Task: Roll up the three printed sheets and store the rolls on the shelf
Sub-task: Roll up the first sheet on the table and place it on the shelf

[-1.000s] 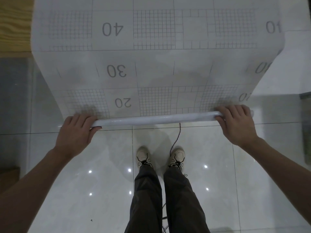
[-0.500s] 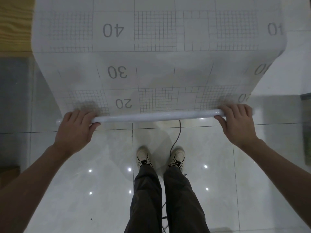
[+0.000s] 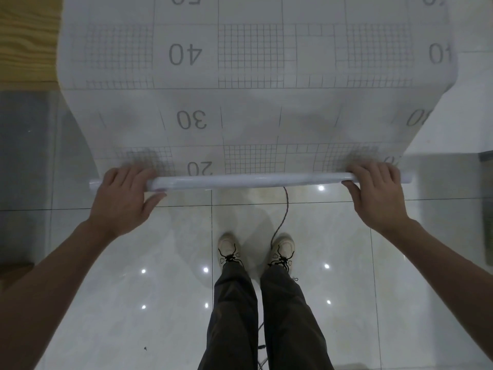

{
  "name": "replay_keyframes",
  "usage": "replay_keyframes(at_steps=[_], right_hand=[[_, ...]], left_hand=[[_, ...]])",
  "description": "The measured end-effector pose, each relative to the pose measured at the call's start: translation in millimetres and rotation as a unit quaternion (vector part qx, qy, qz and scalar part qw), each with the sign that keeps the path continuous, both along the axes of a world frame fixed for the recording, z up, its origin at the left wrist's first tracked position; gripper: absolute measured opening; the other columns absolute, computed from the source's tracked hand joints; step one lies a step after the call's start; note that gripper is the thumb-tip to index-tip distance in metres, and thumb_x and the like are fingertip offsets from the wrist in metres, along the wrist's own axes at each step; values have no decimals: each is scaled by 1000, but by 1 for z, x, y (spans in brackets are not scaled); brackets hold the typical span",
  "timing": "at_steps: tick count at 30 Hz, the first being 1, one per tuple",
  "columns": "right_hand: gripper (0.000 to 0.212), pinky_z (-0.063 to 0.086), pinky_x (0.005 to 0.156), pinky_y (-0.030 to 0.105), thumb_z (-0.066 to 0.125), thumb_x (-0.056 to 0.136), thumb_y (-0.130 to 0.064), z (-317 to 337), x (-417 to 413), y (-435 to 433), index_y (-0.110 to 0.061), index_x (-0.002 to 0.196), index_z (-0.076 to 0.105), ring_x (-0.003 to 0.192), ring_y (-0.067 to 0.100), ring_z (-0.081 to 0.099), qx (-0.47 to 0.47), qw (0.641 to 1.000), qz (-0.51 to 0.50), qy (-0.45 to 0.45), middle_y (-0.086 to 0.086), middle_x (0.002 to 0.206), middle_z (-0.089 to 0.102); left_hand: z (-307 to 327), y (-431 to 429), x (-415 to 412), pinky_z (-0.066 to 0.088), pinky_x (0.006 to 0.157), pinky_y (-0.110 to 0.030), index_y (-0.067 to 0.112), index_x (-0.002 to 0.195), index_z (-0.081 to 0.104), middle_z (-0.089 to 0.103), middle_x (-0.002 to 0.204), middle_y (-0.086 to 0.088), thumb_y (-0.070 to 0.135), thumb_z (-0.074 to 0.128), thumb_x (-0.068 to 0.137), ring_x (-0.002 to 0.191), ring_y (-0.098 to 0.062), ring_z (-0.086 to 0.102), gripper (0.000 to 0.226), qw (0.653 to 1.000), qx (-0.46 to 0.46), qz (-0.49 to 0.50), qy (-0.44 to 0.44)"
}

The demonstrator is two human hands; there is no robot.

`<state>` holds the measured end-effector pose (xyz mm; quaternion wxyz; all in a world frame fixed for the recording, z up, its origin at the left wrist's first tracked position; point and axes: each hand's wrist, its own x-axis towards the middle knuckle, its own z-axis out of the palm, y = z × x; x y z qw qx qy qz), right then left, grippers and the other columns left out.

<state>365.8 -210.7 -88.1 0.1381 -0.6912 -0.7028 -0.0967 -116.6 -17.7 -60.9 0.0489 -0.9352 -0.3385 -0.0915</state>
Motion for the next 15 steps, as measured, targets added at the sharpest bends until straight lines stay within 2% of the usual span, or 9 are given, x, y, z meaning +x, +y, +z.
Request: replay_keyframes(at_steps=[2, 4, 9, 13, 15], right_hand=[[38, 39, 89, 46, 56, 100, -37, 3, 1, 2, -2, 115, 60, 94, 34, 55, -23, 999, -2, 24, 16, 108, 65], [44, 39, 89, 47, 62, 95, -45, 5, 3, 5, -6, 114, 61, 93, 35, 56, -37, 999, 8, 19, 15, 106, 64], [33, 41, 84, 47, 63, 99, -37, 3, 2, 11, -5, 106, 65, 87, 36, 58, 13, 1000, 4, -16, 16, 107, 64], [41, 39, 86, 46, 51, 102, -41, 9, -1, 12, -3, 113, 61, 88, 36, 56, -14, 1000, -22, 18, 15, 103, 65], [46, 38, 88, 45, 59, 95, -48, 12, 1, 14, -5, 112, 60, 91, 34, 56, -32, 998, -15, 50, 14, 103, 65]], left_hand=[[1, 3, -2, 41, 74, -48, 0, 108, 58, 62, 96, -22, 45, 51, 98, 84, -39, 58, 46, 1000, -11, -9, 15], [0, 6, -1, 40, 73, -48, 3, 107, 59, 63, 95, -21, 41, 47, 102, 81, -39, 59, 41, 1000, -2, -21, 16], [1, 5, 7, 41, 76, -48, 5, 105, 65, 63, 102, -19, 31, 55, 101, 84, -38, 55, 29, 999, 50, 13, -10], [3, 5, 8, 39, 77, -49, -1, 110, 59, 63, 99, -23, 40, 45, 101, 85, -39, 56, 44, 1000, 4, 16, 3], [5, 9, 6, 39, 77, -49, 1, 110, 58, 63, 100, -22, 47, 48, 97, 86, -39, 57, 49, 1000, -12, 3, 19]])
